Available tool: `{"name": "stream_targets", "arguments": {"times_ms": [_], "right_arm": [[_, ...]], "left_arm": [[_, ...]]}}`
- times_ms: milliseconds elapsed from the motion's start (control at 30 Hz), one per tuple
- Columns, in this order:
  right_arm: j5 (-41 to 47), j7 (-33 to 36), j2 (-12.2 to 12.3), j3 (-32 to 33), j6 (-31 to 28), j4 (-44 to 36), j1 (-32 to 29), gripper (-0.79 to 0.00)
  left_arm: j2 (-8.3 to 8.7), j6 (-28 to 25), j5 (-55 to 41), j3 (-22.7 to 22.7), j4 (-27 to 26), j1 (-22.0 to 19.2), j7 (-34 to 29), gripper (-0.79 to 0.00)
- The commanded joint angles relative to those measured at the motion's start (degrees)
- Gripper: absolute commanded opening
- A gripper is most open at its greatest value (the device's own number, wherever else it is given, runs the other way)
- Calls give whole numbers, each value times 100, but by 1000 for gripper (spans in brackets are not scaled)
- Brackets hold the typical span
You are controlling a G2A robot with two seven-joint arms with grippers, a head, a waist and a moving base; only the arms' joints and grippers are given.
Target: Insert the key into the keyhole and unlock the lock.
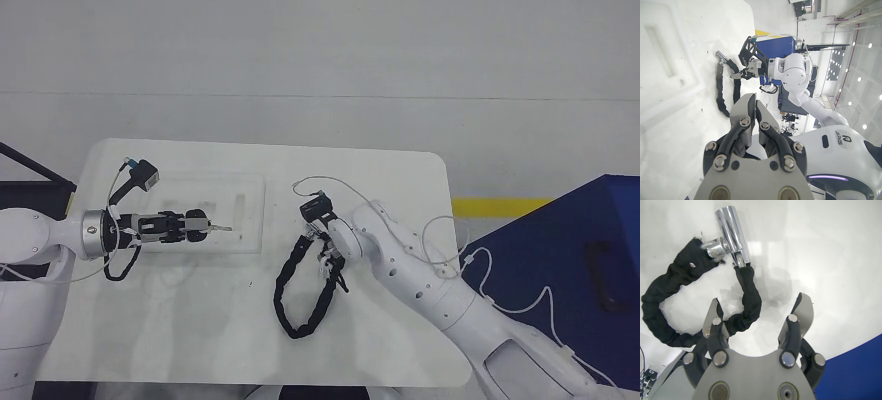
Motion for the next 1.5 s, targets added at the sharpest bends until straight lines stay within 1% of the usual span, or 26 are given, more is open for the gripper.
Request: {"name": "stream_targets", "arguments": {"times_ms": [0, 33, 67, 100, 200, 433, 600, 767, 1000, 1067, 1267, 1467], "right_arm": [[-59, 35, -49, -67, 54, 103, 49, -169], [-67, 32, -71, -87, 66, 150, 66, -219], [-93, 36, -93, -110, 86, 192, 82, -394], [-77, 32, -113, -121, 72, 217, 91, -468], [-104, 10, -161, -140, 78, 304, 116, -785], [-132, -45, -235, -96, 98, 469, 115, -785], [-85, -309, -159, 220, 40, 392, -80, -785], [-249, -546, -62, 450, -13, 168, -368, -785], [-736, -461, 50, 608, -42, -456, -686, -785], [-871, -384, 59, 593, -75, -576, -742, -785], [-1043, -436, 55, 643, -143, -767, -832, -785], [-1213, -516, 99, 845, -185, -1020, -1008, -785]], "left_arm": [[0, 0, 0, 0, 0, 0, 0, -785], [0, 0, 0, 0, 0, 0, 0, -785], [0, 0, 0, 0, 0, 0, 0, -785], [0, 0, 0, 0, 0, 0, 0, -785], [0, 0, 0, 0, 0, 0, 0, -785], [0, 0, 0, 0, 0, 0, 0, -785], [0, 0, 0, 0, 0, 0, 0, -785], [0, 0, 0, 0, 0, 0, 0, -785], [0, 0, 0, 0, 0, 0, 0, -785], [0, 0, 0, 0, 0, 0, 0, -785], [0, 0, 0, 0, 0, 0, 0, -785], [0, 0, 0, 0, 0, 0, 0, -785]]}}
